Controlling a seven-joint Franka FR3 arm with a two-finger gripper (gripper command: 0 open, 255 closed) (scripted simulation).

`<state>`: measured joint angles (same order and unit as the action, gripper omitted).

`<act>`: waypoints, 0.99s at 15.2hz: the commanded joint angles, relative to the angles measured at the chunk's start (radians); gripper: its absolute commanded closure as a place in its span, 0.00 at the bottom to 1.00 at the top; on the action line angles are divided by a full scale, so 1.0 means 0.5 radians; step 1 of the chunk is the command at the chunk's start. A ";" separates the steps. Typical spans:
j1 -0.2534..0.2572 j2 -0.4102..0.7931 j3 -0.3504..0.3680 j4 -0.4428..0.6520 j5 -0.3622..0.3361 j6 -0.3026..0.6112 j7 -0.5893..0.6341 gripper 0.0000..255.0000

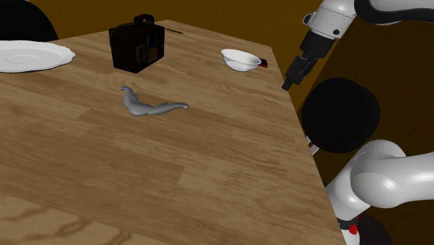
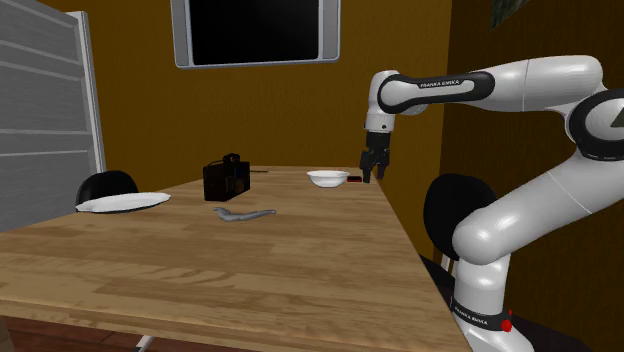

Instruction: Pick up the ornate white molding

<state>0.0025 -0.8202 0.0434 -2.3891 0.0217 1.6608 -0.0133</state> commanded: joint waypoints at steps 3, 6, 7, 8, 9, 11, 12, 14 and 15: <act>0.027 0.090 0.081 0.051 0.048 0.029 0.083 0.00; 0.060 0.238 0.200 0.145 0.109 0.072 0.206 0.00; 0.069 0.291 0.239 0.181 0.126 0.085 0.247 0.00; 0.077 0.345 0.278 0.218 0.141 0.097 0.288 0.00; 0.085 0.400 0.316 0.258 0.154 0.109 0.329 0.00; 0.097 0.515 0.392 0.345 0.173 0.131 0.411 0.00; 0.103 0.574 0.429 0.391 0.179 0.141 0.452 0.00; 0.112 0.697 0.503 0.491 0.184 0.157 0.537 0.00; 0.116 0.760 0.540 0.544 0.183 0.164 0.580 0.00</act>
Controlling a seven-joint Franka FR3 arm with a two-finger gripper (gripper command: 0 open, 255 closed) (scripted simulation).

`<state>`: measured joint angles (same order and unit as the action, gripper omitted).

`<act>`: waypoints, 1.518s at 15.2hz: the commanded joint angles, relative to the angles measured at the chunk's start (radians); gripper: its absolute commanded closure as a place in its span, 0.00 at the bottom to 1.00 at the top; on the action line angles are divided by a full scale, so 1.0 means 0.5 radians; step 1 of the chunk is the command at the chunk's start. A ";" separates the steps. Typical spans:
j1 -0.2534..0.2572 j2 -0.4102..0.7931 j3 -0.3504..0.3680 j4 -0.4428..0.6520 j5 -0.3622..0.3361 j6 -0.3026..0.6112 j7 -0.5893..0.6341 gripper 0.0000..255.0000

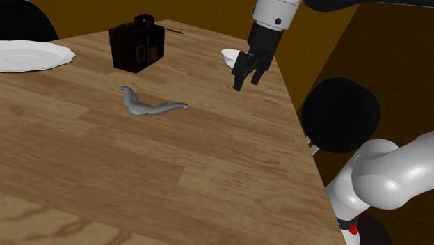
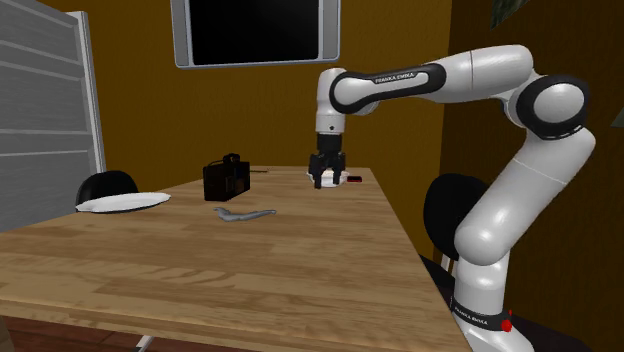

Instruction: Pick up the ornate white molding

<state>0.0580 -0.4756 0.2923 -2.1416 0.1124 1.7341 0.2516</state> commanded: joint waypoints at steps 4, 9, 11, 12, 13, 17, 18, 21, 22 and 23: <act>0.020 0.340 0.188 0.286 -0.031 0.032 0.229 0.00; 0.059 0.719 0.357 0.640 -0.146 0.012 0.473 0.00; 0.090 0.886 0.416 0.805 -0.216 -0.012 0.576 0.00; 0.110 0.973 0.443 0.893 -0.255 -0.028 0.627 0.00; 0.136 1.063 0.466 0.985 -0.298 -0.048 0.678 0.00; 0.286 1.444 0.526 1.409 -0.485 -0.165 0.868 0.00; 0.338 1.546 0.531 1.533 -0.534 -0.206 0.908 0.00; 0.526 1.874 0.526 1.973 -0.682 -0.364 1.006 0.00; 0.544 1.898 0.521 2.010 -0.691 -0.377 1.010 0.00; 0.536 1.888 0.519 1.966 -0.685 -0.344 1.010 0.00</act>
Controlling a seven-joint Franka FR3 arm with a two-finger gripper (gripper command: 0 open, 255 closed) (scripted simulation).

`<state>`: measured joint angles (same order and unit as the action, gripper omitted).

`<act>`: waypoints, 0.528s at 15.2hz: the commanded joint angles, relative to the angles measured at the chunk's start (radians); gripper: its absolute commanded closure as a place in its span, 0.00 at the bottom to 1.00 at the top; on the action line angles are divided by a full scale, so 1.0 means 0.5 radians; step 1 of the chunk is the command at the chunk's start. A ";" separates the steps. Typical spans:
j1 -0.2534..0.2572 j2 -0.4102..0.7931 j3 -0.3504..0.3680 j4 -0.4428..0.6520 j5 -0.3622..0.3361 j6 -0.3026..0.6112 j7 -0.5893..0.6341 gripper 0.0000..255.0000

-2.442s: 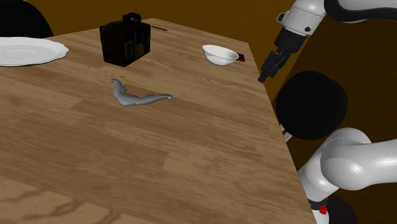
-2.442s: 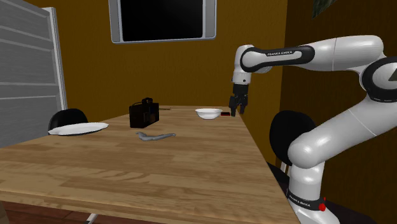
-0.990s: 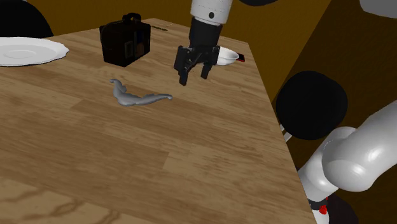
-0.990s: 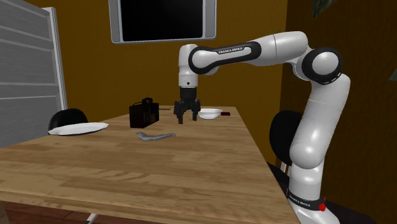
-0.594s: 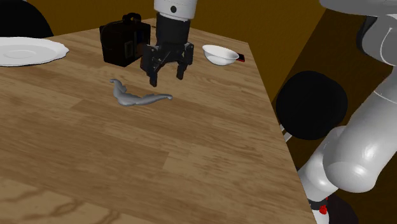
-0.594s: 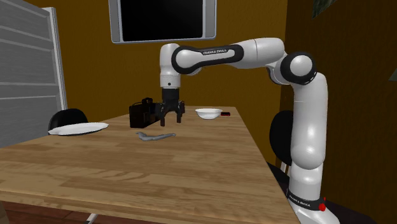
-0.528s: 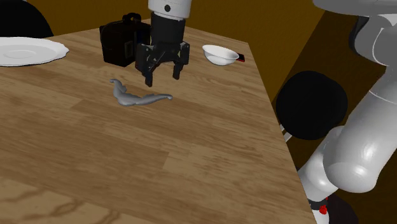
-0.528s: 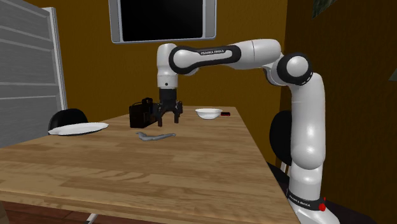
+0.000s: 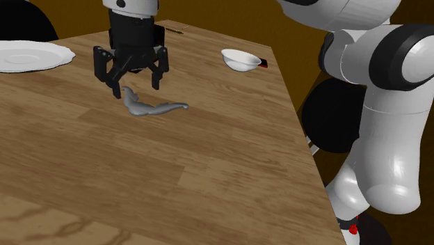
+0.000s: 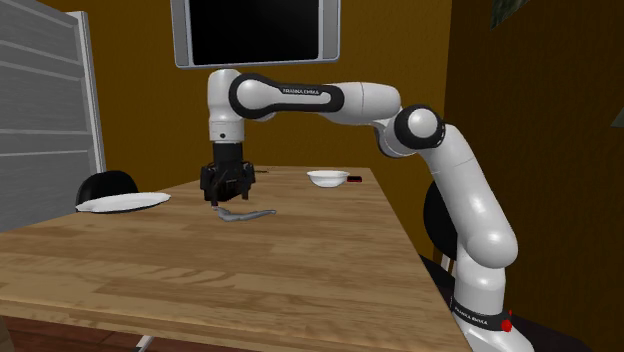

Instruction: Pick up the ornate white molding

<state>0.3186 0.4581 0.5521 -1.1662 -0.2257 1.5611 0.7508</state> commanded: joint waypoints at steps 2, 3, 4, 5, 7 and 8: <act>-0.004 0.003 0.000 -0.067 -0.001 0.067 0.013 0.00; -0.012 -0.004 0.000 -0.105 0.002 0.098 0.014 0.00; -0.019 -0.011 0.000 -0.143 0.005 0.129 0.014 0.00; -0.026 -0.016 0.000 -0.179 0.007 0.159 0.015 0.00; -0.037 -0.024 0.000 -0.234 0.010 0.206 0.017 0.00; -0.037 -0.024 0.000 -0.234 0.010 0.206 0.017 0.00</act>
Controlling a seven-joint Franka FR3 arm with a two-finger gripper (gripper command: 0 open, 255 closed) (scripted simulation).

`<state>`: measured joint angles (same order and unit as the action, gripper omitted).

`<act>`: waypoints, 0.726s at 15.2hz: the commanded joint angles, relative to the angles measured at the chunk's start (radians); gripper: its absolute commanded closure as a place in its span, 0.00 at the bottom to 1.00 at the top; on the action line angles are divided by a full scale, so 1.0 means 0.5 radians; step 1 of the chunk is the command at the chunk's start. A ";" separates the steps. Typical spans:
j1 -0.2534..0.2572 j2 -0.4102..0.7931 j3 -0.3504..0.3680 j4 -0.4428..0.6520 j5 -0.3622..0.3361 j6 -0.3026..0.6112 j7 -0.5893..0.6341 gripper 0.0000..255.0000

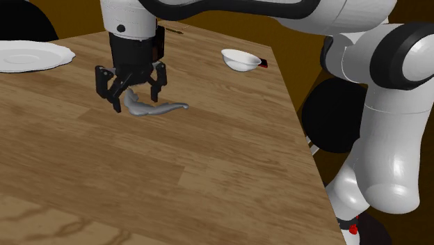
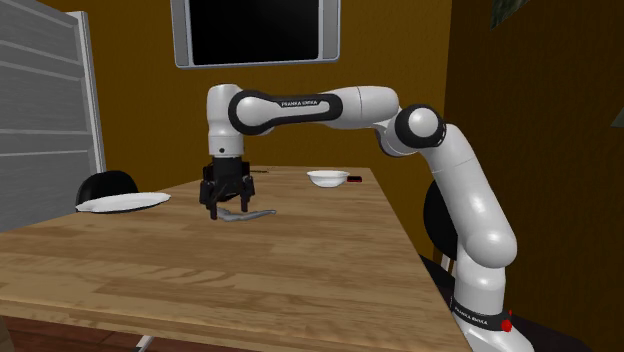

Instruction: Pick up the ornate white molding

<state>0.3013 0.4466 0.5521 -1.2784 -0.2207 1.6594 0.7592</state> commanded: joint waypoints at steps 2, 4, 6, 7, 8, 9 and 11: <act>-0.004 -0.004 0.000 -0.016 0.002 0.013 -0.001 1.00; -0.005 -0.005 0.000 -0.018 0.002 0.014 -0.001 1.00; -0.005 -0.006 0.000 -0.020 0.002 0.016 0.000 1.00; -0.005 -0.007 0.001 -0.023 0.003 0.017 0.000 1.00; -0.005 -0.007 0.001 -0.022 0.003 0.016 0.000 1.00; -0.004 -0.006 0.001 -0.020 0.002 0.016 0.000 1.00; 0.004 0.003 0.000 0.024 -0.001 -0.020 -0.001 1.00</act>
<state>0.3021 0.4472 0.5521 -1.2753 -0.2211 1.6581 0.7594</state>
